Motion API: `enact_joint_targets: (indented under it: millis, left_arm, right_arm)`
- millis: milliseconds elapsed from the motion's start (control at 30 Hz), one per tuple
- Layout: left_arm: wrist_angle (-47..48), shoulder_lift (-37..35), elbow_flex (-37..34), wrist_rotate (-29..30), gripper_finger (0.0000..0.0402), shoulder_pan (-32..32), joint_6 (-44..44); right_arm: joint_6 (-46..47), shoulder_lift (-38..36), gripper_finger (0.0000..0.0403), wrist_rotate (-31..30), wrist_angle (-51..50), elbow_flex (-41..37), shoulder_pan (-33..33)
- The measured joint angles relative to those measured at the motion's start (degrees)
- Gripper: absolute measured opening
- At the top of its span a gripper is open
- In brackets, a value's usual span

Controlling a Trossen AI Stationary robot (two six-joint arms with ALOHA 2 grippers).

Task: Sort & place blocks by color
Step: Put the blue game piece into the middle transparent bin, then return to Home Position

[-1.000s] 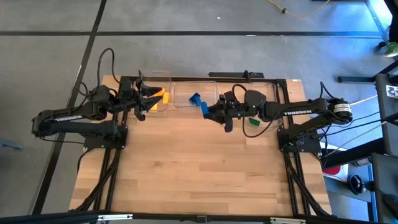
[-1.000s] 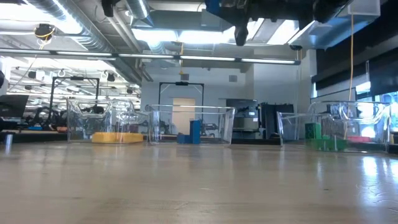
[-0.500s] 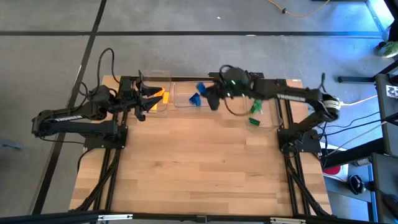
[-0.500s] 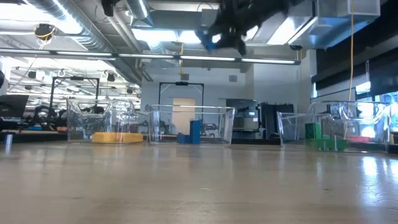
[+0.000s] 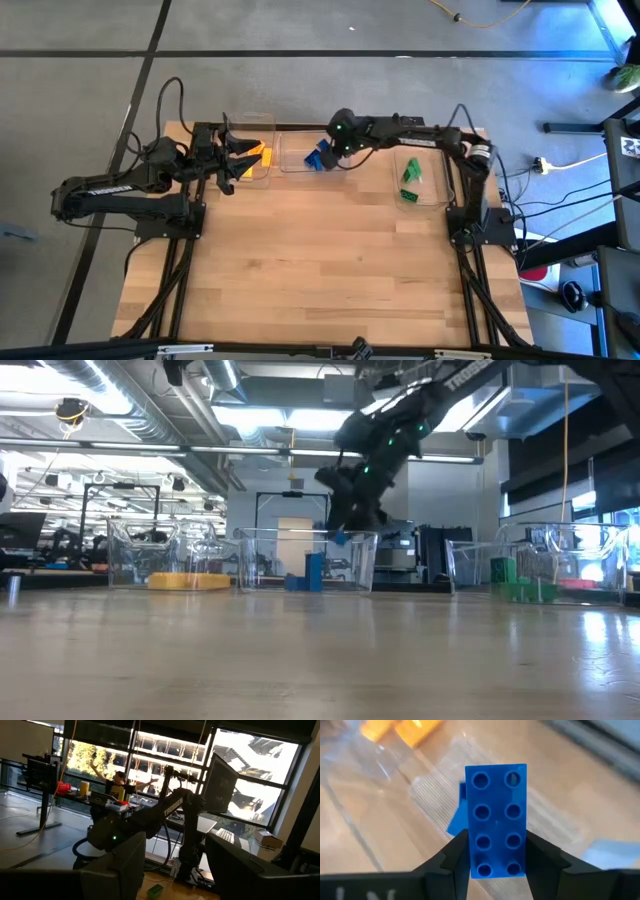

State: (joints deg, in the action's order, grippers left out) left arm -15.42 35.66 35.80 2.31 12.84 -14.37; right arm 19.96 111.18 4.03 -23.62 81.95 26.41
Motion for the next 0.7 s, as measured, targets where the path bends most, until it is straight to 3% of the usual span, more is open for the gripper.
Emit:
enact_joint_targets:
  millis: [533,700]
  left_arm:
    - [0.0,0.0,0.0,0.0,0.0197,0.0,0.0]
    - [0.0,0.0,0.0,0.0,0.0197,0.0,0.0]
  right_arm:
    - [4.0,1.9,0.0148,-2.9,0.3,0.0,0.0]
    - [4.2,1.9,0.0253,-2.9,0.3,0.0,0.0]
